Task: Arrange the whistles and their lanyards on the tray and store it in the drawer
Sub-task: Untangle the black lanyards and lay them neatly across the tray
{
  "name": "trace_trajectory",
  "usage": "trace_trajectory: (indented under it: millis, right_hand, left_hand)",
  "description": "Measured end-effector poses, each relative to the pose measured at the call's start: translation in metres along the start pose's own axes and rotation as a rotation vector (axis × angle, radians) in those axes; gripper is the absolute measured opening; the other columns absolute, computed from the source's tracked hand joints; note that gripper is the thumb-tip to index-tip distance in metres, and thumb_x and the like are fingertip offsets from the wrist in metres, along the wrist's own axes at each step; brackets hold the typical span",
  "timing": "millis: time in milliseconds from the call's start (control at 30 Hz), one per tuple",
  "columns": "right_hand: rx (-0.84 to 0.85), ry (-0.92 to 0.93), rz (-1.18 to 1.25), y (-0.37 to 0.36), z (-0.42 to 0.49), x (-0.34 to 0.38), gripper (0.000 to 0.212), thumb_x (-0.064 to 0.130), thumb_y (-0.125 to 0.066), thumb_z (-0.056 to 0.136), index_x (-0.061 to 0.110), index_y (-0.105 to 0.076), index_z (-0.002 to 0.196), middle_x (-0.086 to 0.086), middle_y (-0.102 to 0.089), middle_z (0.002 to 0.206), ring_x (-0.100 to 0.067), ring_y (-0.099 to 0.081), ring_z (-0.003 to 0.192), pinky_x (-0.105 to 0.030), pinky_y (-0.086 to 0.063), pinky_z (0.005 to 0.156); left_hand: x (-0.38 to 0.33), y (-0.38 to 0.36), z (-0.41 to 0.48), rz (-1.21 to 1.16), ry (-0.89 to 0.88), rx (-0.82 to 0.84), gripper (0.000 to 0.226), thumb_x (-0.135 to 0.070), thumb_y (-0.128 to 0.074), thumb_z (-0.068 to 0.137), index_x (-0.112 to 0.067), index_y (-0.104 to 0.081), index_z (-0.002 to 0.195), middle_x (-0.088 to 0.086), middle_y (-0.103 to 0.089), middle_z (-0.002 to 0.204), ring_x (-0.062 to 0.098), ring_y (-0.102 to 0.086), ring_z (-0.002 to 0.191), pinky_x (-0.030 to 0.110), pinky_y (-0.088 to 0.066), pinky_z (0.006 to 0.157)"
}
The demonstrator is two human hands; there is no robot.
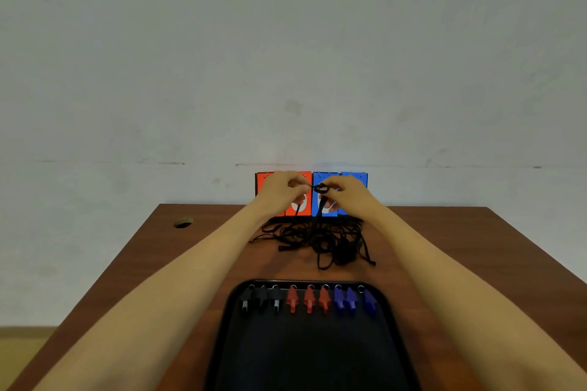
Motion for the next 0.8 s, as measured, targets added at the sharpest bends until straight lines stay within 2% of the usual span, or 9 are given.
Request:
trace_trajectory:
  millis: [100, 200, 300, 367, 467, 567, 667, 733, 800]
  right_hand:
    - [0.043, -0.021, -0.132, -0.001, -0.009, 0.0, 0.029, 0.013, -0.044, 0.099, 0.013, -0.056, 0.125, -0.009, -0.062, 0.114, -0.019, -0.059, 0.086, -0.03, -0.051, 0.077]
    - [-0.082, -0.028, -0.145, 0.009, -0.014, 0.005, 0.047, -0.001, -0.037, 0.095, 0.014, -0.039, 0.14, -0.008, -0.047, 0.135, -0.015, -0.048, 0.097, -0.024, -0.039, 0.078]
    - [-0.206, 0.077, -0.009, 0.016, -0.019, 0.027, 0.034, 0.003, -0.039, 0.096, 0.012, -0.051, 0.127, -0.006, -0.056, 0.127, -0.012, -0.051, 0.101, -0.021, -0.041, 0.081]
    - [-0.215, 0.172, 0.004, 0.014, -0.023, 0.048, 0.023, 0.013, -0.048, 0.096, 0.012, -0.058, 0.117, -0.003, -0.062, 0.117, -0.011, -0.054, 0.1, -0.017, -0.045, 0.082]
    - [-0.231, 0.283, -0.066, 0.01, -0.026, 0.069, 0.027, 0.026, -0.061, 0.091, 0.013, -0.059, 0.114, -0.001, -0.062, 0.111, -0.012, -0.056, 0.095, -0.019, -0.047, 0.081]
    - [-0.325, 0.343, -0.154, 0.011, -0.03, 0.076, 0.035, 0.023, -0.063, 0.089, 0.012, -0.053, 0.121, -0.004, -0.057, 0.114, -0.015, -0.054, 0.098, -0.028, -0.048, 0.086]
    - [-0.464, 0.436, -0.245, 0.018, -0.04, 0.086, 0.03, 0.022, -0.065, 0.087, 0.008, -0.054, 0.112, -0.005, -0.055, 0.104, -0.014, -0.049, 0.092, -0.029, -0.047, 0.081]
    - [-0.442, 0.469, -0.368, 0.015, -0.042, 0.091, 0.023, 0.026, -0.063, 0.089, 0.01, -0.059, 0.106, -0.004, -0.057, 0.1, -0.014, -0.048, 0.091, -0.031, -0.047, 0.079]
    - [-0.388, 0.441, -0.414, 0.011, -0.041, 0.093, 0.027, 0.032, -0.061, 0.091, 0.015, -0.062, 0.111, -0.002, -0.06, 0.103, -0.015, -0.05, 0.096, -0.027, -0.045, 0.08]
  left_hand:
    - [-0.002, 0.003, -0.006, -0.004, 0.023, -0.048, 0.014, -0.016, -0.053, 0.094, -0.009, -0.065, 0.097, -0.002, -0.062, 0.077, 0.007, -0.057, 0.064, 0.019, -0.049, 0.065]
    - [-0.005, 0.009, -0.009, -0.015, 0.074, -0.102, 0.022, -0.021, -0.049, 0.096, -0.006, -0.063, 0.103, 0.001, -0.059, 0.088, 0.012, -0.053, 0.079, 0.02, -0.043, 0.065]
    - [-0.01, 0.015, -0.01, -0.047, 0.109, -0.153, 0.022, -0.021, -0.046, 0.096, -0.006, -0.062, 0.102, 0.001, -0.058, 0.089, 0.013, -0.051, 0.083, 0.016, -0.038, 0.06]
    - [-0.011, 0.019, -0.01, -0.156, 0.151, -0.175, 0.02, -0.02, -0.047, 0.096, -0.007, -0.062, 0.098, -0.002, -0.059, 0.079, 0.012, -0.053, 0.076, 0.016, -0.038, 0.055]
    - [-0.012, 0.022, -0.013, -0.297, 0.202, -0.153, 0.016, -0.019, -0.051, 0.093, -0.008, -0.061, 0.086, 0.0, -0.055, 0.065, 0.011, -0.051, 0.062, 0.016, -0.04, 0.055]
    - [-0.015, 0.024, -0.017, -0.405, 0.23, -0.125, 0.016, -0.016, -0.052, 0.092, -0.008, -0.058, 0.08, 0.003, -0.049, 0.058, 0.013, -0.046, 0.054, 0.024, -0.041, 0.059]
    - [-0.014, 0.029, -0.022, -0.532, 0.291, -0.152, 0.014, -0.014, -0.051, 0.091, -0.006, -0.057, 0.08, 0.002, -0.045, 0.056, 0.012, -0.041, 0.05, 0.024, -0.038, 0.055]
    - [-0.015, 0.031, -0.024, -0.641, 0.302, -0.153, 0.016, -0.013, -0.052, 0.09, -0.008, -0.059, 0.076, 0.0, -0.044, 0.058, 0.011, -0.039, 0.051, 0.024, -0.037, 0.053]
    - [-0.02, 0.033, -0.025, -0.69, 0.284, -0.14, 0.016, -0.012, -0.052, 0.09, -0.009, -0.06, 0.076, 0.0, -0.043, 0.06, 0.011, -0.037, 0.051, 0.023, -0.035, 0.051]
Point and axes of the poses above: each hand's wrist, its own z-axis towards the middle knuckle, its own y-axis out of the back of the hand, x = y × z, the point moved 7 cm from there along z, towards the middle knuckle
